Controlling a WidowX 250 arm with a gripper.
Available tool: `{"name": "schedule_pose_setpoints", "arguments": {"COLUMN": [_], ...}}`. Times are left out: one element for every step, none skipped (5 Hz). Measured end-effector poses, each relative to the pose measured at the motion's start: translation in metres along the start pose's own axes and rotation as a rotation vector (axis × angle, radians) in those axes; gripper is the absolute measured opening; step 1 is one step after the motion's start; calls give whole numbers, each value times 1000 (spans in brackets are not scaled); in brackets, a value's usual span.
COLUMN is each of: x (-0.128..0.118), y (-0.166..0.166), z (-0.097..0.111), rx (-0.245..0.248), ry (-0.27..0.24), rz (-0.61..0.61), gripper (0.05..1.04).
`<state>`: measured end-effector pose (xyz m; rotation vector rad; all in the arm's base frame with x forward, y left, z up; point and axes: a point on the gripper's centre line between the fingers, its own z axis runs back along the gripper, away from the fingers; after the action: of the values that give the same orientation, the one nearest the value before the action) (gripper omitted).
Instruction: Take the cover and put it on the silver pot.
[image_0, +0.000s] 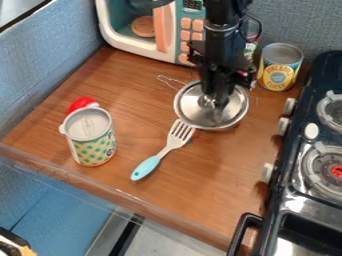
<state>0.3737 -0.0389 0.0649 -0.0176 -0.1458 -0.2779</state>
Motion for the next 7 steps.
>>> {"name": "schedule_pose_setpoints", "arguments": {"x": [12, 20, 31, 41, 43, 38, 38], "y": [16, 24, 28, 30, 26, 27, 29], "z": [-20, -33, -46, -48, -47, -46, -27], "rx": [2, 9, 3, 2, 10, 25, 43], "ry": [37, 63, 79, 76, 81, 117, 102], "rz": [32, 53, 71, 70, 63, 100, 119], "gripper": [260, 260, 260, 260, 316, 610, 901]}}
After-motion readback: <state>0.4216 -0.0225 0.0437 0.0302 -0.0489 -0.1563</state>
